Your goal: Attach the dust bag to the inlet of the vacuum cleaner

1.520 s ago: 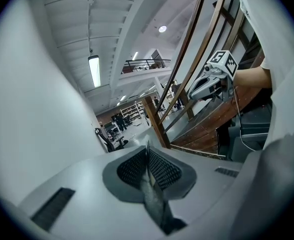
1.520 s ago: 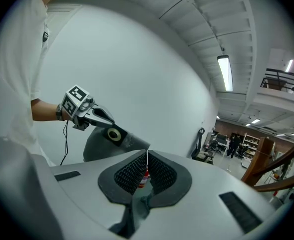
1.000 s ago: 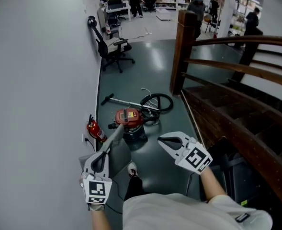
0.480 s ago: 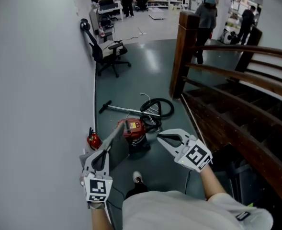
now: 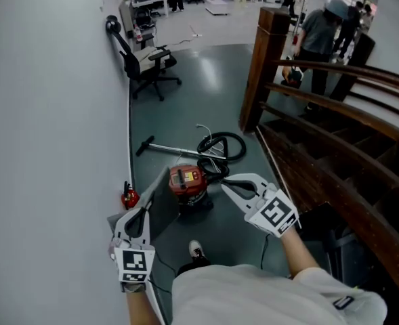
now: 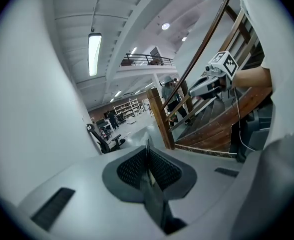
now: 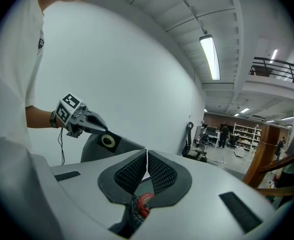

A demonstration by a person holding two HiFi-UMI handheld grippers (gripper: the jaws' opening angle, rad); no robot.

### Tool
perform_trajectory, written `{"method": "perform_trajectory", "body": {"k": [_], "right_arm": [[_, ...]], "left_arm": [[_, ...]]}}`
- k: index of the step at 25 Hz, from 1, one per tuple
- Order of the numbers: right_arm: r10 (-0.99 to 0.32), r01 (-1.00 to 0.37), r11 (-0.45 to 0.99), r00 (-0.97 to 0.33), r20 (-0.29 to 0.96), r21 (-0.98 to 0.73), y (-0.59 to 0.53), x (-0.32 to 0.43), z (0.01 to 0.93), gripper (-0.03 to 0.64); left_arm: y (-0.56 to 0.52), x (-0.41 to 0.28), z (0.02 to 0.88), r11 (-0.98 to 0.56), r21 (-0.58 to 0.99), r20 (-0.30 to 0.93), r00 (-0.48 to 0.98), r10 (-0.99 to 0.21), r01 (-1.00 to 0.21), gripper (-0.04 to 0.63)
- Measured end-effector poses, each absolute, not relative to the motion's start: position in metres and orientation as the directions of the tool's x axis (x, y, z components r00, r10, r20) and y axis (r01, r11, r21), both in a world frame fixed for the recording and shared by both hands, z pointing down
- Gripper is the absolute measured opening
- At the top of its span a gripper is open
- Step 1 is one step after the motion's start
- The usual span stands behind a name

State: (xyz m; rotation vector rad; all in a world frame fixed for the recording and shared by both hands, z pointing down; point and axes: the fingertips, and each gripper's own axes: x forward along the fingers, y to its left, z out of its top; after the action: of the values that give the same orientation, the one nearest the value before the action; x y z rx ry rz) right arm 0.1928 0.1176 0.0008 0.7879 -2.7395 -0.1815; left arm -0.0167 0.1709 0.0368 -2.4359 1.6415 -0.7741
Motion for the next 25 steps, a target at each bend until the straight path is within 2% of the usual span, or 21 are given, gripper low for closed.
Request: {"method": "perform_trajectory", "body": {"k": [11,19,25], "right_arm": [[-0.505,-0.499,0.861,-0.813,0.289,0.103,0.061,0.148,0.026,0.028],[-0.463,-0.457,0.884,-0.822,0.332,0.101,0.032,0.107,0.05,0.028],[-0.488,-0.51,0.86,-0.817,0.309,0.01,0.01,0.09,0.059,0.029]], "left_arm": [[0.112,-0.062,0.057,-0.411,-0.326,0.385,0.277,-0.88,-0.852,0.021],[0.073,-0.1,0.083,-0.412,-0.301,0.421,0.267,-0.867,-0.86,0.021],[0.047,-0.122,0.099,-0.415,-0.287,0.438,0.267,-0.858,-0.863,0.02]]}}
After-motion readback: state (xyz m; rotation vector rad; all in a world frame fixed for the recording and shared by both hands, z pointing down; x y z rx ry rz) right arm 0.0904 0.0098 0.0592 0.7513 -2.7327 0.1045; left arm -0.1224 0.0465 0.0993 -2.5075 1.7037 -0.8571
